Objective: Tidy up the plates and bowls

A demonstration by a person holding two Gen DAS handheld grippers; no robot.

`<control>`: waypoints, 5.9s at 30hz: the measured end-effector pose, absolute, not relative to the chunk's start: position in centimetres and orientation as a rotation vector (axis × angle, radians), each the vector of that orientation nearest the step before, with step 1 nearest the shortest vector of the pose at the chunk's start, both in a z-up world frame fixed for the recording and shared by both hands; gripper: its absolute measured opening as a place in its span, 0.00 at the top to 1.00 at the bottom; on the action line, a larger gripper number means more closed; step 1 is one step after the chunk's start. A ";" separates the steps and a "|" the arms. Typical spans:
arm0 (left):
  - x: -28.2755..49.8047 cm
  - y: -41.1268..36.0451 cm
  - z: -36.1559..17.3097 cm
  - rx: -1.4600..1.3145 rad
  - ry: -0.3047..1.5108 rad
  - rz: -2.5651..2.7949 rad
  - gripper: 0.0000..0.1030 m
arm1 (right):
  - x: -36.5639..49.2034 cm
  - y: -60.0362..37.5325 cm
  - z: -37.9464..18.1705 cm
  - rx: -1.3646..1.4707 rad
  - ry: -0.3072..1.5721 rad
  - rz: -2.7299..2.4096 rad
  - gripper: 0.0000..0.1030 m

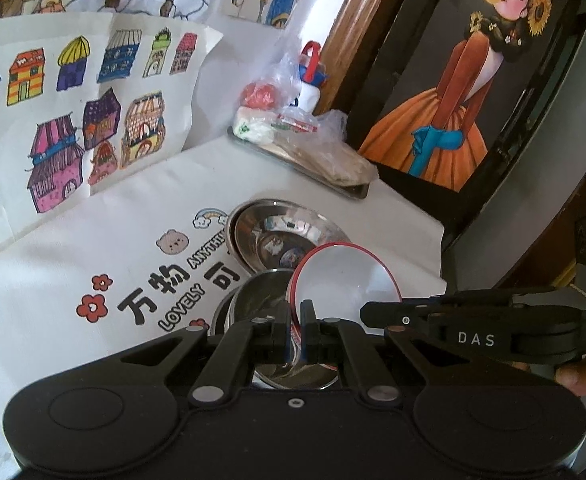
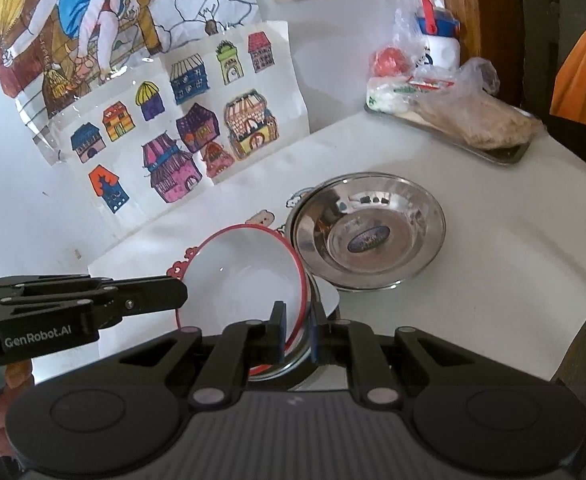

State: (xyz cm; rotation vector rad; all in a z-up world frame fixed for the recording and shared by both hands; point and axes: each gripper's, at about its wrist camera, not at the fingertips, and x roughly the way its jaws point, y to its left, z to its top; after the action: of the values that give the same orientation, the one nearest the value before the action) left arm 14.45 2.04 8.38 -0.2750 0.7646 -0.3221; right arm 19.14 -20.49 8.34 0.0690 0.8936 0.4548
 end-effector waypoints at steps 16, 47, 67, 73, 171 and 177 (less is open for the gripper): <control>16.1 3.1 6.3 -0.298 0.829 -0.298 0.97 | 20.9 -19.2 7.0 0.059 0.950 0.486 0.86; 17.7 3.1 6.1 -0.195 0.872 -0.306 0.97 | 22.3 -16.0 6.8 -0.110 1.071 0.479 0.83; 18.6 2.3 5.9 -0.127 0.895 -0.310 0.97 | 23.1 -15.3 7.0 -0.141 1.155 0.462 0.80; 18.9 2.0 5.9 -0.123 0.895 -0.317 0.97 | 23.2 -15.3 6.9 -0.147 1.168 0.453 0.79; 14.9 4.8 7.0 -0.247 0.762 -0.266 0.20 | 17.7 -26.0 8.4 0.174 0.807 0.443 0.10; 13.4 6.3 5.6 -0.288 0.759 -0.213 0.18 | 18.3 -28.2 6.1 0.218 0.845 0.449 0.10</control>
State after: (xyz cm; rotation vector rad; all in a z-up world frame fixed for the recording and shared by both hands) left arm 13.36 6.29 5.60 -0.2878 0.7591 -0.2127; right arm 18.28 -28.25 6.07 0.2176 0.8446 0.4490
